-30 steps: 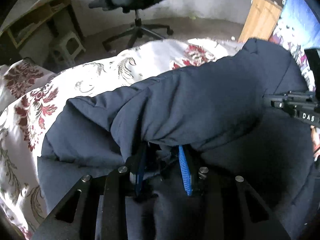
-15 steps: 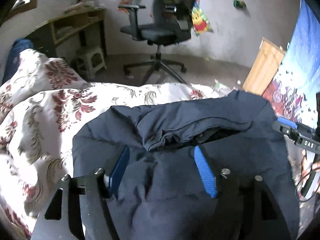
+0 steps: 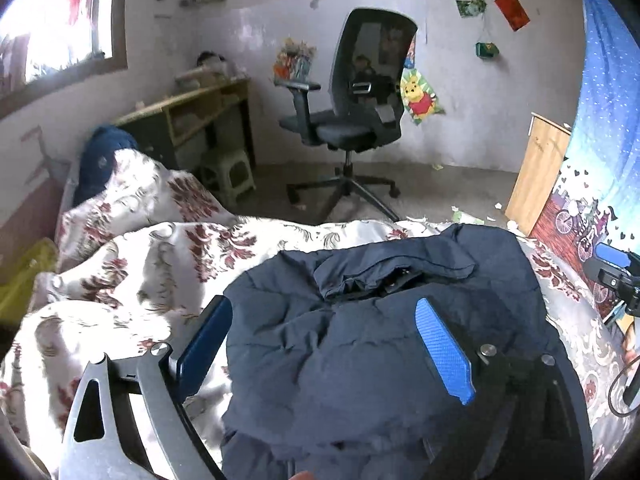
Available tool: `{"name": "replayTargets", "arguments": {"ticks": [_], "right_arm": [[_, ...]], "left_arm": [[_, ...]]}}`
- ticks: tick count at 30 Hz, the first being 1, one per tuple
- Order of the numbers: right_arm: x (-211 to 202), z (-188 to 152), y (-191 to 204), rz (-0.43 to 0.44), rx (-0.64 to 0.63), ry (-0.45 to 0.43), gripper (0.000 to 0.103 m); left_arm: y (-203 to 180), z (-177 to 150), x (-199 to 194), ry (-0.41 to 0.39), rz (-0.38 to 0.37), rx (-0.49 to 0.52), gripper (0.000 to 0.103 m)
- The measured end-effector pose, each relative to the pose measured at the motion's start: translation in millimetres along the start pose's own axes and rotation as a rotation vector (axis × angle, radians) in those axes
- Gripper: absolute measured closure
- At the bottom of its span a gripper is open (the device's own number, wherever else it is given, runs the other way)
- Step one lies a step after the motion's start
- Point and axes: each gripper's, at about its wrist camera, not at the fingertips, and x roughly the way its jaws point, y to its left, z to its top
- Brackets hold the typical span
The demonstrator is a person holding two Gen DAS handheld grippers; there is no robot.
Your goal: Fold large clothes
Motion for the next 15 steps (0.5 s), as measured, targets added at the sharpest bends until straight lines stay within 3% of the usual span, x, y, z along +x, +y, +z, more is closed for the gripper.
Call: {"name": "replayTargets", "arguments": {"ticks": [9,15], "right_arm": [[-46,-27,30,0.001,-0.063,-0.009,0.000],[-79,-64,54,-0.002,-0.173,-0.004,0.000]], "left_arm": [[-10,-25,-63,-0.058,0.050,0.041,0.009],[-10,-66,-91,-0.067,0.043,0.063,0.007]]}}
